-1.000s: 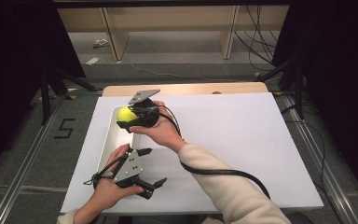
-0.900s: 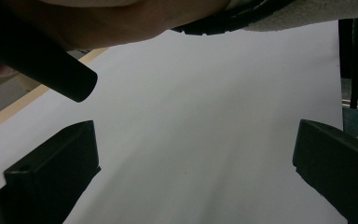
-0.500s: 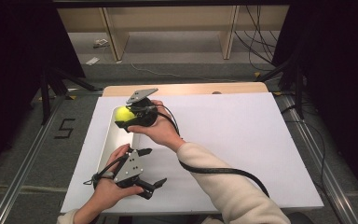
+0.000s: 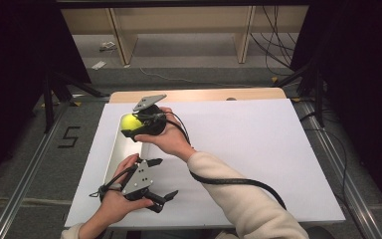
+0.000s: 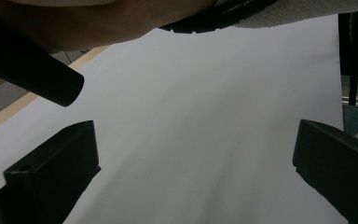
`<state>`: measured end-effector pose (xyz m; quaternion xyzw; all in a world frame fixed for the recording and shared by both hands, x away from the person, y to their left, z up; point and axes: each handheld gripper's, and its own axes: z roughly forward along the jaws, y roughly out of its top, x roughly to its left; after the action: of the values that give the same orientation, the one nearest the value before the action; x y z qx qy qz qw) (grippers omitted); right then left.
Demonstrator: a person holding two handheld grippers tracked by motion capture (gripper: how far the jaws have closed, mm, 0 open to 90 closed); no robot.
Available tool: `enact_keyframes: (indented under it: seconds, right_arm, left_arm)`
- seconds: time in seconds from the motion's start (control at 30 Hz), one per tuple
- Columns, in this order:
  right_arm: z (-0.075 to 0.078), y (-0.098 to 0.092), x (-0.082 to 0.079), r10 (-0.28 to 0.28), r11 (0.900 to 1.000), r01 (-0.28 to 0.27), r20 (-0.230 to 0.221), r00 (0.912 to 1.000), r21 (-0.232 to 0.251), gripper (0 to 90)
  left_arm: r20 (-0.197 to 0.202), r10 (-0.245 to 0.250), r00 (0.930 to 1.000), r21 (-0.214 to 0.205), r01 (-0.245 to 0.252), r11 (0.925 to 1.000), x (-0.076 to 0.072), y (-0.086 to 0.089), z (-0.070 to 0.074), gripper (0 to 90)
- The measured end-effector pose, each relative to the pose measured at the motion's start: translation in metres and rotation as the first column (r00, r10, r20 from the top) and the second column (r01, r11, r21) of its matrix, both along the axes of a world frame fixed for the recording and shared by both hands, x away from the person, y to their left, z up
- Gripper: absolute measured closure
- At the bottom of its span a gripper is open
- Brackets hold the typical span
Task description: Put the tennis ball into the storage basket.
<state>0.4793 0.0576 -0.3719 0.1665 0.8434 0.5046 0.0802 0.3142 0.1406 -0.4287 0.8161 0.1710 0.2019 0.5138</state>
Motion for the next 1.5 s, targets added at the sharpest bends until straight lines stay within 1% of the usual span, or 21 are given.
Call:
enact_keyframes:
  seconds: [0.13, 0.47, 0.53, 1.07, 1.5]
  right_arm:
    - [0.0, 0.0, 0.0, 0.002, 1.0, -0.002, -0.005, 1.0, -0.003, 26.7]
    - [-0.001, 0.004, 0.001, 0.006, 1.0, -0.006, -0.002, 1.0, -0.004, 26.7]
    - [-0.002, 0.004, 0.001, 0.008, 0.9999, -0.008, -0.008, 0.9999, -0.006, 26.7]
    - [-0.003, 0.01, 0.003, 0.018, 0.9998, -0.019, -0.014, 0.9997, -0.011, 26.6]
    - [-0.007, 0.013, 0.005, 0.025, 0.9994, -0.026, -0.028, 0.9993, -0.023, 26.6]
  left_arm:
    - [-0.001, 0.001, 1.0, -0.001, -0.001, 1.0, 0.0, 0.0, 0.0, 0.0]
    - [-0.002, 0.0, 1.0, 0.001, 0.0, 1.0, 0.0, 0.0, 0.0, 0.0]
    - [-0.002, -0.003, 1.0, 0.002, 0.003, 1.0, 0.0, 0.0, 0.0, 0.0]
    - [-0.003, -0.004, 1.0, 0.006, 0.004, 1.0, 0.0, 0.0, -0.001, 0.0]
    - [-0.004, -0.007, 1.0, 0.007, 0.007, 0.9999, 0.0, 0.0, -0.001, 0.0]
